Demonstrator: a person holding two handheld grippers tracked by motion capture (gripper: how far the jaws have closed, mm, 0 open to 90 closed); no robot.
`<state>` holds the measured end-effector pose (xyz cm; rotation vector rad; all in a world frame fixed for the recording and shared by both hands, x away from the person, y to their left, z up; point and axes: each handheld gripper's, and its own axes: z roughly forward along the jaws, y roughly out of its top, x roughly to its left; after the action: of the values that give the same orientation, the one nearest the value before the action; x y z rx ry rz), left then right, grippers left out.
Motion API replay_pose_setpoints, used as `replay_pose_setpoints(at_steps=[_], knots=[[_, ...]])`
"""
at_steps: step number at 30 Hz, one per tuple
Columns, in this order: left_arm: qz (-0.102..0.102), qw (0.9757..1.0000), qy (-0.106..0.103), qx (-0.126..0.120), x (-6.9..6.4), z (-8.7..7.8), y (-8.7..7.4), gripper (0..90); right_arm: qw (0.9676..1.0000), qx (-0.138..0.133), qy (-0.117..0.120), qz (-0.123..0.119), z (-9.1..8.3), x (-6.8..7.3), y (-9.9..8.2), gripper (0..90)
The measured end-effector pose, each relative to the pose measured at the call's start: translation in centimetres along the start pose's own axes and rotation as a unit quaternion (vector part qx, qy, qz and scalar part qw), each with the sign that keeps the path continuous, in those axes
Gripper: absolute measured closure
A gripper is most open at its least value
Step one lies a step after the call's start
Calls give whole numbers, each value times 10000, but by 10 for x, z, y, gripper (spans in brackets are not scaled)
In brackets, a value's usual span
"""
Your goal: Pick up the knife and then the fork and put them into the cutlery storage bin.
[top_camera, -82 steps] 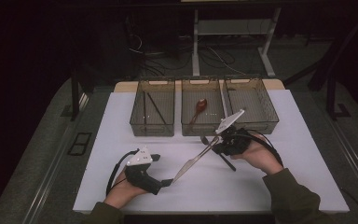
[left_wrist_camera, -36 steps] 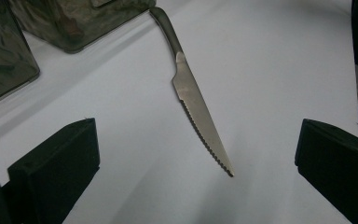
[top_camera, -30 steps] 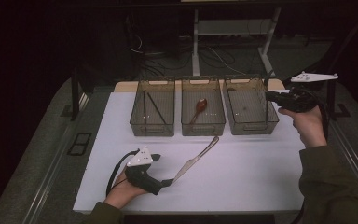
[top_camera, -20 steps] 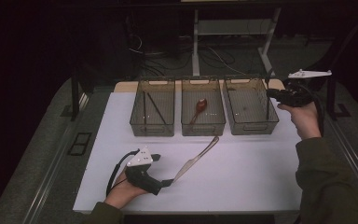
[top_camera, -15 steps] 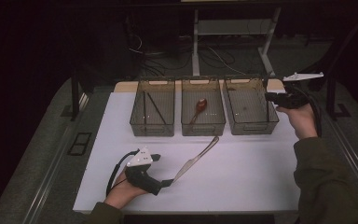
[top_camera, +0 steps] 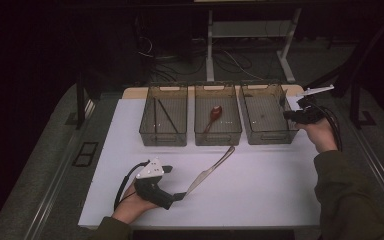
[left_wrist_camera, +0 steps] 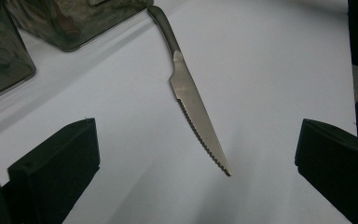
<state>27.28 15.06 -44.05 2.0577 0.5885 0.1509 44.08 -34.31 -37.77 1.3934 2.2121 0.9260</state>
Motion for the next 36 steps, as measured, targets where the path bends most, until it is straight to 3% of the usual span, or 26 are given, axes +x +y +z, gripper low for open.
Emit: replay_pose_setpoints(at_steps=[6, 9, 12, 18, 29, 36], knots=[[7, 10000, -6, 5, 0, 0, 0, 0, 9999, 79, -7, -96, 8, 4, 3, 824], [4, 10000, -6, -9, 0, 0, 0, 0, 9997, 197, -79, -94, 15, 6, 3, 665], [-10, 10000, -9, -23, 0, -1, 0, 0, 10000, 6, -26, 69, 12, 7, 2, 569], [0, 10000, 9, -20, 0, -1, 0, 0, 9985, -438, 195, 261, -4, 12, -2, 479], [1, 10000, 13, 6, -1, 0, 0, 0, 9941, -799, 734, -39, -37, 54, -24, 401], [-4, 10000, 34, -6, -1, -1, 0, 0, 9919, -769, 955, -333, -39, 78, -34, 439]])
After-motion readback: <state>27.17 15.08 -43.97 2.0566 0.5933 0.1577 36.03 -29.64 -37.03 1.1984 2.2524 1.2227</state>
